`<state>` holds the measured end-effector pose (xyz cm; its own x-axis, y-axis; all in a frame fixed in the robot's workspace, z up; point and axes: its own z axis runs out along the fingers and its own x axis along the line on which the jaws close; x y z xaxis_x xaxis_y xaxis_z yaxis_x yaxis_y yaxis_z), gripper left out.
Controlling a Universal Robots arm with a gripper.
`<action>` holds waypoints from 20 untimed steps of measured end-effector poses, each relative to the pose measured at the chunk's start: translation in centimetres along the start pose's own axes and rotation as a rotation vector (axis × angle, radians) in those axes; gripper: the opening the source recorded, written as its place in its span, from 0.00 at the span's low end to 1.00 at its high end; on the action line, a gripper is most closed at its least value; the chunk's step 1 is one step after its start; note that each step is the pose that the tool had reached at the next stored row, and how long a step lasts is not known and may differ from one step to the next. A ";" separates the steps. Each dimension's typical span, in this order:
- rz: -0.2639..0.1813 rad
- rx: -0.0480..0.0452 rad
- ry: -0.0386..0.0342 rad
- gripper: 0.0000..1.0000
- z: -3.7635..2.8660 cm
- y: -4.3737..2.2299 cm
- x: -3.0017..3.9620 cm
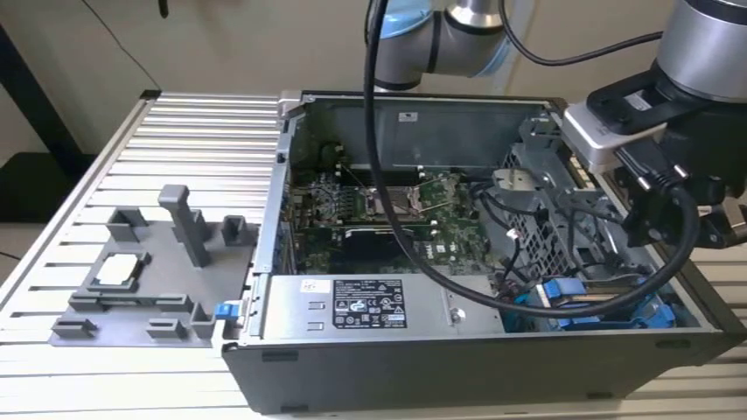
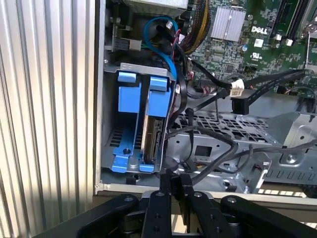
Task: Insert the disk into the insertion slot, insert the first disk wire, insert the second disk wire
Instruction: 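Insert the first disk wire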
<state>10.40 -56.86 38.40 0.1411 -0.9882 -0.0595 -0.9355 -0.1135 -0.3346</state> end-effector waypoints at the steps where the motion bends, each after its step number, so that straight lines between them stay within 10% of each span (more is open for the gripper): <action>1: 0.002 0.0006 -0.0030 0.19 0.03 0.01 0.03; 6: 0.027 0.0081 -0.0467 0.19 0.10 0.05 0.14; 9: 0.032 0.0007 -0.0493 0.19 0.26 0.06 0.54; 20: 0.050 -0.1597 -0.0570 0.19 1.14 -2.33 1.20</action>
<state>13.13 -57.66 38.03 0.1069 -0.9861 -0.1272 -0.9807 -0.0836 -0.1765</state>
